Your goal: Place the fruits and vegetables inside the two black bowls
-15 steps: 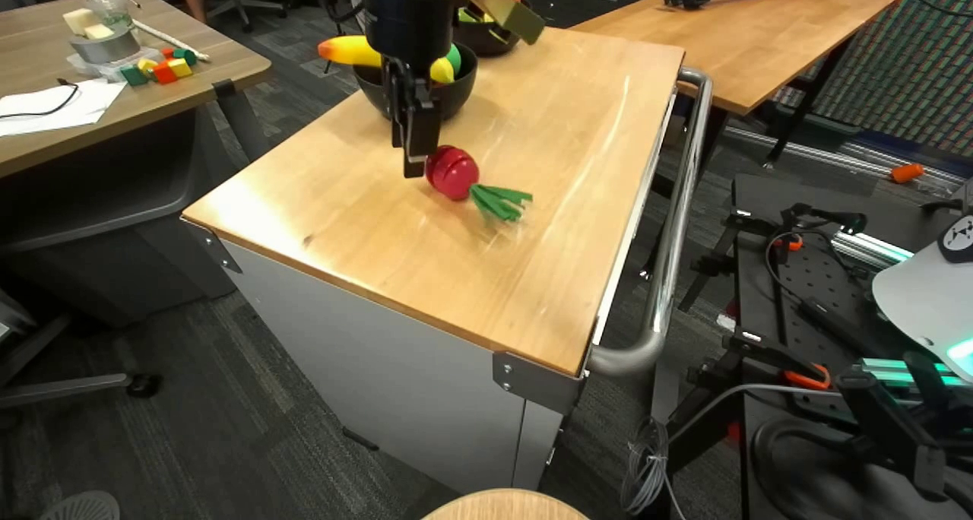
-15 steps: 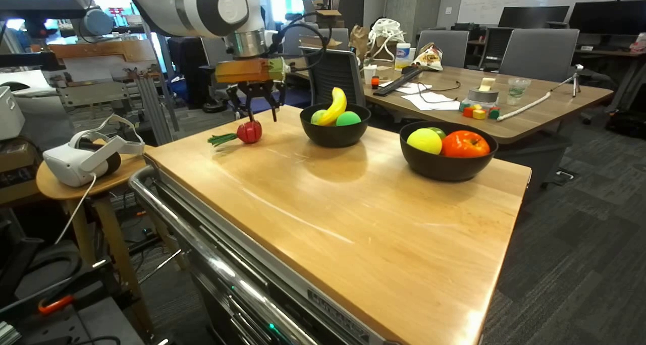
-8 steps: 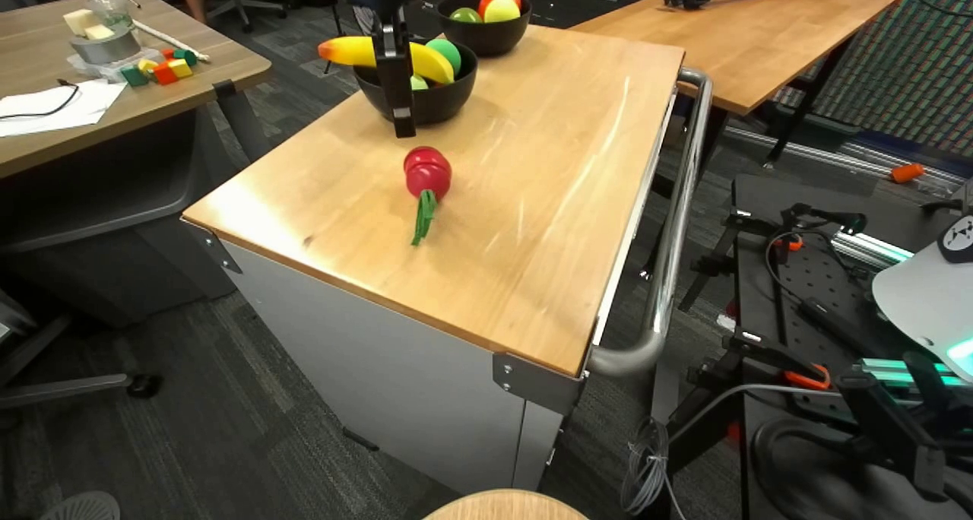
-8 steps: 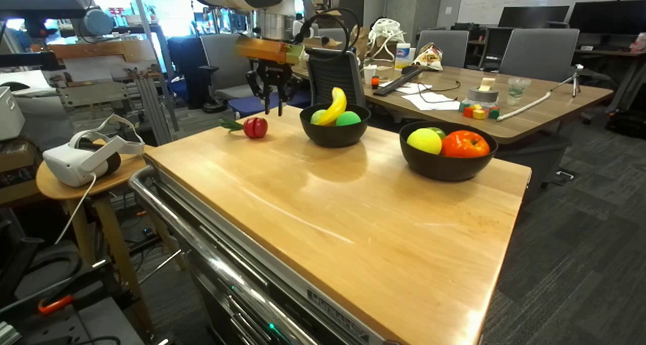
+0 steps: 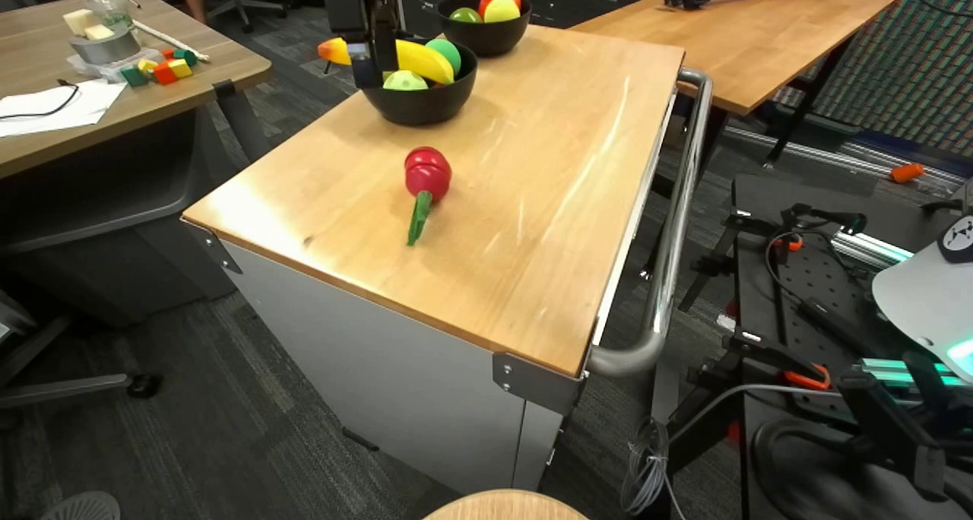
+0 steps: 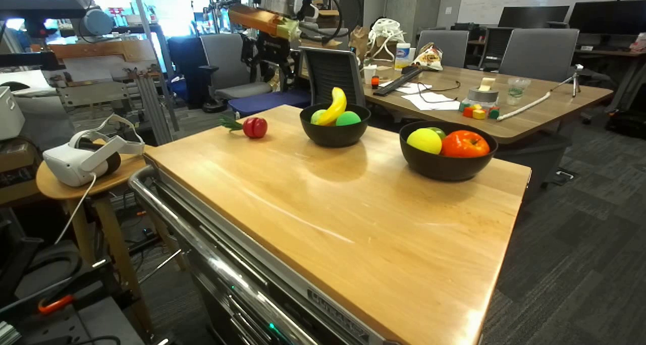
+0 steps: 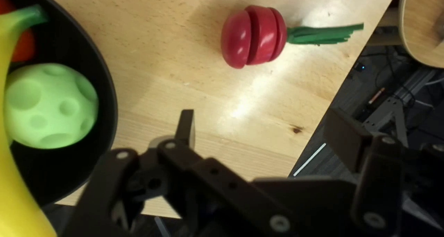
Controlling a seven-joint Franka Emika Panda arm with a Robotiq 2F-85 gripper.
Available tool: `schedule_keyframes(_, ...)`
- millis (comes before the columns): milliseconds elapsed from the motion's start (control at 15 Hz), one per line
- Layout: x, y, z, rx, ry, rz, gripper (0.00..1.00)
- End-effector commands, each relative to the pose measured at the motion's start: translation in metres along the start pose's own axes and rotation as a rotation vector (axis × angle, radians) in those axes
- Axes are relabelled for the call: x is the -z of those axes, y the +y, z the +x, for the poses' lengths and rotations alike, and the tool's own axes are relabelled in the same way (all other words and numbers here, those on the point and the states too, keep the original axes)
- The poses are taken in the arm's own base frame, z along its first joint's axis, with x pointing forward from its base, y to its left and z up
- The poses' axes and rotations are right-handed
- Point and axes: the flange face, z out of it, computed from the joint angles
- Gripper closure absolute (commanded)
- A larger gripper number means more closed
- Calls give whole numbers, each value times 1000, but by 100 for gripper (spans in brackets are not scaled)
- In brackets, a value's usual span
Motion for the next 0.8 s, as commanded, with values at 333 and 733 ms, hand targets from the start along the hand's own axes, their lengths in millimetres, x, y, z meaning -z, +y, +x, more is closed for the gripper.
schedule_keyframes(333,-26,-31,14,-219,-62,-23,0)
schedule_keyframes(733,-41,-32,10,-222,-92,-72,0)
